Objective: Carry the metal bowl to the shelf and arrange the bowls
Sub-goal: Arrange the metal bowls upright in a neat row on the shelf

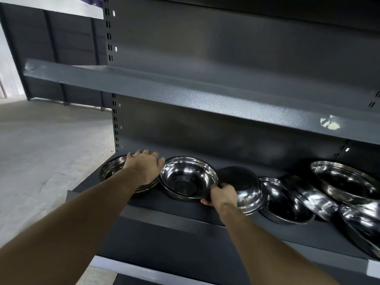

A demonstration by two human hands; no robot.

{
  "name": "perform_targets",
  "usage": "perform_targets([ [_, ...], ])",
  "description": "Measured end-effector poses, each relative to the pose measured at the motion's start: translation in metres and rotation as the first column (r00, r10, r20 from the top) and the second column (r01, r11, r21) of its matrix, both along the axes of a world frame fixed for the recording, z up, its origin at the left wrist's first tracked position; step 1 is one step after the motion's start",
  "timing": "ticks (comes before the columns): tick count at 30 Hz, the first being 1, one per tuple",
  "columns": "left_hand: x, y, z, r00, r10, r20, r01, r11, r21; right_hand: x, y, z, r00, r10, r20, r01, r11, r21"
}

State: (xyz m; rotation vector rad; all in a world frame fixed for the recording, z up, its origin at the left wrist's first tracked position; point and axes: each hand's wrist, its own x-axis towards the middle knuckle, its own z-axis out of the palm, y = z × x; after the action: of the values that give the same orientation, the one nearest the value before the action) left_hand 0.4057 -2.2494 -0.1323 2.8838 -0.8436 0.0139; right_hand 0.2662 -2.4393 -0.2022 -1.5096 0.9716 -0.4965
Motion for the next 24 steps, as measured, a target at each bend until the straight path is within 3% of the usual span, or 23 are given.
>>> perform_targets([
  [7,0.003,-0.011,-0.005,1.0,-0.016,-0.002,0.016,1.0,0.011,-0.011,-0.022,-0.015,0.997,-0.075,-0.021,0.076,0.996,0.041],
  [18,-0.006,-0.03,-0.008,0.998,-0.062,0.01,0.062,0.997,0.036,-0.015,-0.017,-0.022,0.999,-0.034,-0.024,0.037,0.991,0.125],
  [24,-0.014,-0.045,-0.01,0.995,-0.099,0.016,0.099,0.994,0.037,-0.033,-0.031,-0.007,0.994,-0.074,-0.078,0.079,0.994,0.07],
])
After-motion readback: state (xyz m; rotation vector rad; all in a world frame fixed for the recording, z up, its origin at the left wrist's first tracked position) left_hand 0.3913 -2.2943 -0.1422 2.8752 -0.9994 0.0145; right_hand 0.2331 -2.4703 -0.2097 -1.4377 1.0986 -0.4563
